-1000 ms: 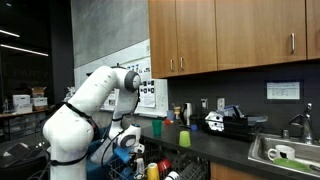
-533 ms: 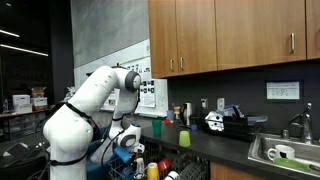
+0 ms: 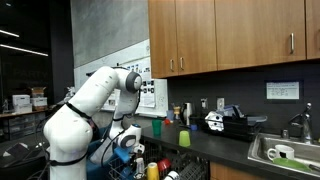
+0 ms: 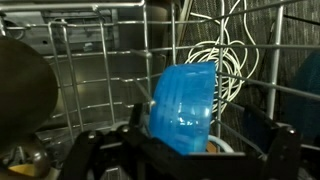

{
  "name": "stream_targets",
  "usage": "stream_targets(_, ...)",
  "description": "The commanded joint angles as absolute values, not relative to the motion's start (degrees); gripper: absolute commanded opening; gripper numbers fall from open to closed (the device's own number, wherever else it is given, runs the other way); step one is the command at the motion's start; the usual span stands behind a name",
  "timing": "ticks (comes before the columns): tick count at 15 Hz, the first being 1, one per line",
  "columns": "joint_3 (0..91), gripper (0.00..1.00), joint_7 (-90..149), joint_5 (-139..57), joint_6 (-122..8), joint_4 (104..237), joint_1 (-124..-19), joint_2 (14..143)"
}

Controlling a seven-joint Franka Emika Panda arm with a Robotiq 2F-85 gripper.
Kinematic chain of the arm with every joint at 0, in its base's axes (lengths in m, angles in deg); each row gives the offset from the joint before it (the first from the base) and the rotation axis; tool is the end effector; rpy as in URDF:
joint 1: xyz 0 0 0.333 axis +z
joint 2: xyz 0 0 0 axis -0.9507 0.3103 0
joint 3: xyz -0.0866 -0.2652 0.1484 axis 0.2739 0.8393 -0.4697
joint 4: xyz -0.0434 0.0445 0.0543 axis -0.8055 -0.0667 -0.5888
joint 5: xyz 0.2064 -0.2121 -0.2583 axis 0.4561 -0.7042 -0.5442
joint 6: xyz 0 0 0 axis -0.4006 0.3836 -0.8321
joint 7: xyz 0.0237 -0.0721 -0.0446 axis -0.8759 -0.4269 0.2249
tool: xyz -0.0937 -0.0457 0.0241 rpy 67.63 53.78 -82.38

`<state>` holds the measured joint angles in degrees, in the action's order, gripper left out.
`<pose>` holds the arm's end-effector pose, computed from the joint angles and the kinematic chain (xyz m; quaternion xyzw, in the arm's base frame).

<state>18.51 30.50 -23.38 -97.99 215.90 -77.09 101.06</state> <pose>0.4347 0.1543 0.0594 -0.9886 0.0636 0.0348 0.1319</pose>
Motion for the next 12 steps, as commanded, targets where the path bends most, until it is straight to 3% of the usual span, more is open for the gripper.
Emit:
stream_targets(1, 17.8, 1.00, 30.9, -23.3, -98.1, 215.7, -75.8, 101.7)
stream_targets(12, 18.7, 1.00, 31.2, -23.6, -98.4, 216.2, -74.1, 100.8)
